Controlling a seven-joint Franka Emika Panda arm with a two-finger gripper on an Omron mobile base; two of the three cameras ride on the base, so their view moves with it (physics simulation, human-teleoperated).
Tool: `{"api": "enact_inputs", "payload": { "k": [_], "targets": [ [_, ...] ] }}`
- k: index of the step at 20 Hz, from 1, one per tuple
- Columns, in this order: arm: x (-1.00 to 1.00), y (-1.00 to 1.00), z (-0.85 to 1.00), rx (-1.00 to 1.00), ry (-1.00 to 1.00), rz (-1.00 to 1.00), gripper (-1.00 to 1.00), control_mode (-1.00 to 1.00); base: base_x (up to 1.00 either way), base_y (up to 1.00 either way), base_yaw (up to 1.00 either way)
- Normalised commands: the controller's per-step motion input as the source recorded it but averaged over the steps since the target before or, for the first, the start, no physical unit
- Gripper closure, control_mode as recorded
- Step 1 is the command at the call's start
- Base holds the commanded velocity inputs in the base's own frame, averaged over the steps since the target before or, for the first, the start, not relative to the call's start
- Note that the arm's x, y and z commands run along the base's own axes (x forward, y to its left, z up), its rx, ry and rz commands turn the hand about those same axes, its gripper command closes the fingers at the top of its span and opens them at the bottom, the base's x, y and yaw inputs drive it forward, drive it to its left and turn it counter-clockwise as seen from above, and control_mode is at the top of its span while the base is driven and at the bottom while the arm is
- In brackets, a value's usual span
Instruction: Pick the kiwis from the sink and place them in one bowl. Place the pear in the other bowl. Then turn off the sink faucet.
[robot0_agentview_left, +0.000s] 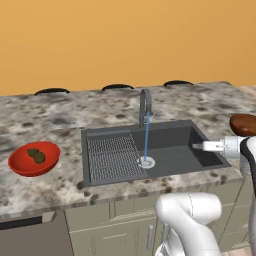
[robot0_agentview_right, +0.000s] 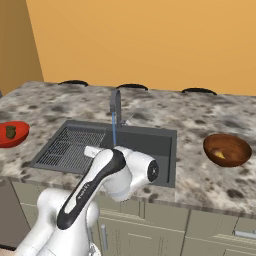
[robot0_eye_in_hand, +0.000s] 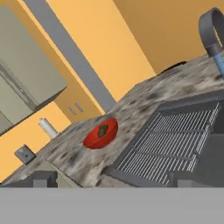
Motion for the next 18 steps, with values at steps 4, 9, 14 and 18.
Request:
{"api": "enact_inputs", "payload": {
  "k": [4,9,14,18],
  "targets": [
    [0.25,-0.36,0.19,0.0,-0.27,0.1,-1.0,-1.0,0.0,0.0,0.0],
    [0.4,-0.25,0.11,0.02,-0.23,0.11,-1.0,-1.0,0.0,0.0,0.0],
    [0.51,-0.18,0.03,0.04,-0.2,0.1,-1.0,-1.0,0.0,0.0,0.0],
    [0.52,-0.16,0.0,0.04,-0.18,0.08,-1.0,-1.0,0.0,0.0,0.0]
  ]
}}
